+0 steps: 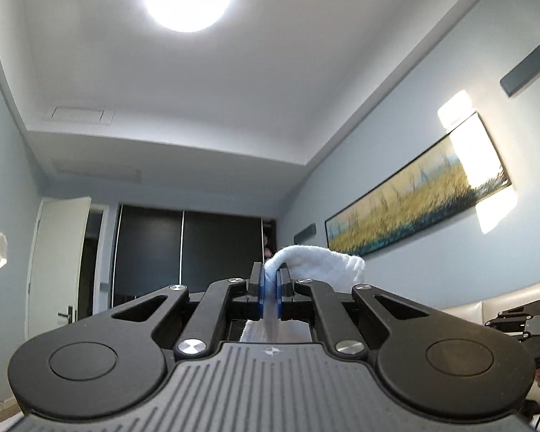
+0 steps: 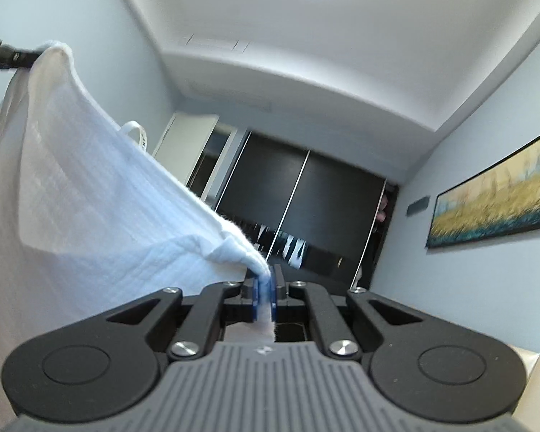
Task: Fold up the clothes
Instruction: 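Lift the white top high with both grippers and shake it out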
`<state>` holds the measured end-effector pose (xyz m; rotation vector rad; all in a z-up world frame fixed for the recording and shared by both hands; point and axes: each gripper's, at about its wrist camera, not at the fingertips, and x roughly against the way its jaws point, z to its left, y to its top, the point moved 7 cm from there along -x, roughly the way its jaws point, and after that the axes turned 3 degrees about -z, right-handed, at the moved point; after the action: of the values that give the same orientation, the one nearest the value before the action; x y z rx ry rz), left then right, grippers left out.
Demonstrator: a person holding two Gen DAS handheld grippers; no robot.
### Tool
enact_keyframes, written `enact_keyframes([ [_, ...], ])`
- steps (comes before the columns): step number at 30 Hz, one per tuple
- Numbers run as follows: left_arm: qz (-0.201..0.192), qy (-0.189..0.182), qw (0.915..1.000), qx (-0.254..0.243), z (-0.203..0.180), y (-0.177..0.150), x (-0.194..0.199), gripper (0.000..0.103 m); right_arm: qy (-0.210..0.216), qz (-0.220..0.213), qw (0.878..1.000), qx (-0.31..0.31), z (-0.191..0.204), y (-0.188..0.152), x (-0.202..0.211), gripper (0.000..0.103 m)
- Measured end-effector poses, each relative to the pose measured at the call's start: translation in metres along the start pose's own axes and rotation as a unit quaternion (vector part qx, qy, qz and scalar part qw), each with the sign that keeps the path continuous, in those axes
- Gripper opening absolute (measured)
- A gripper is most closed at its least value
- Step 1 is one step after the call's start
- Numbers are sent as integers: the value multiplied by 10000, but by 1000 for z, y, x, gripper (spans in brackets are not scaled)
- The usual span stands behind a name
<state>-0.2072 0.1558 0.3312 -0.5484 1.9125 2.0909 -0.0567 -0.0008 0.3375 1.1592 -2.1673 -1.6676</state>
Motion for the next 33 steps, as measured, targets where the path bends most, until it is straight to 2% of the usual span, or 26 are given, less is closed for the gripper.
enact_keyframes([
  [5, -452, 86, 9989, -20, -6, 30, 18, 4, -34, -390, 9992, 91, -1, 30, 22, 7],
  [8, -575, 92, 9983, 67, -4, 40, 27, 4, -96, -601, 9980, 171, -2, 46, 35, 7],
  [17, -791, -5, 9968, 85, -3, 61, 55, 4, -414, -1150, 9922, 263, -8, 80, 65, 7],
  [22, -801, 52, 9968, -16, -2, 66, 52, 4, -441, -1209, 9912, 313, -9, 86, 53, 7],
  [26, -336, 119, 9993, -66, 8, 42, 24, 4, -332, -773, 9960, 301, -7, 53, 12, 7],
  [30, 406, 242, 9989, -29, 21, -12, -22, 4, -186, -159, 9996, 135, -6, -6, -39, 7],
  [33, 1138, 333, 9929, 107, 35, -69, -61, 4, -34, 436, 9990, 7, 2, -63, -83, 7],
])
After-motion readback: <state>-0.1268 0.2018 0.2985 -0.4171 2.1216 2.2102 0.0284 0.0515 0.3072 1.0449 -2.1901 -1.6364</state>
